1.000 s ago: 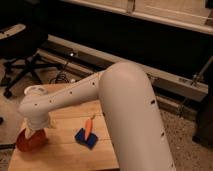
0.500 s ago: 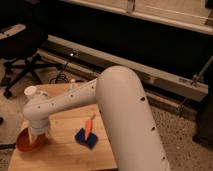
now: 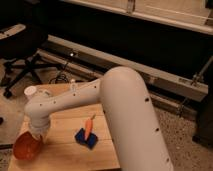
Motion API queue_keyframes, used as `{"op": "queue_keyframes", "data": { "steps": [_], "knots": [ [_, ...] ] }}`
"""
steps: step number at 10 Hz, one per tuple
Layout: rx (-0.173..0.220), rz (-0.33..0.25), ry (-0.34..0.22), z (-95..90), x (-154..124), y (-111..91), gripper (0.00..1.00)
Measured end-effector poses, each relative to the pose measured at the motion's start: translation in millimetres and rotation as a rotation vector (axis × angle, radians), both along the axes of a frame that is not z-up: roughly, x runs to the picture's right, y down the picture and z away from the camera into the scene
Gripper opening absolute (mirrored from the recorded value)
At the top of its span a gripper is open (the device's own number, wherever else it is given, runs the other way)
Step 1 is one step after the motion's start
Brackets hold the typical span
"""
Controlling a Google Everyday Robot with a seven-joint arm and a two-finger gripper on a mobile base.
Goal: Pick up the ceramic bowl
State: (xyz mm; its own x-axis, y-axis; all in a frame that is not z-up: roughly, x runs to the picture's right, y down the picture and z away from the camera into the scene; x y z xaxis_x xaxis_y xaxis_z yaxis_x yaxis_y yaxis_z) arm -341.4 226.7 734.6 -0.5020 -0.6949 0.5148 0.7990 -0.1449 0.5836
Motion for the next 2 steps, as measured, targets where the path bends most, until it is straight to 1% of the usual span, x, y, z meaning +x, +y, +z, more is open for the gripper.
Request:
{"op": "queue_keyframes", "data": {
  "steps": [1,2],
  "knots": [
    [0.002,0.036,0.021,-5.9,15,-17,0.00],
    [-0.004,0.067,0.043,-9.8,30,-30,0.00]
  ]
}}
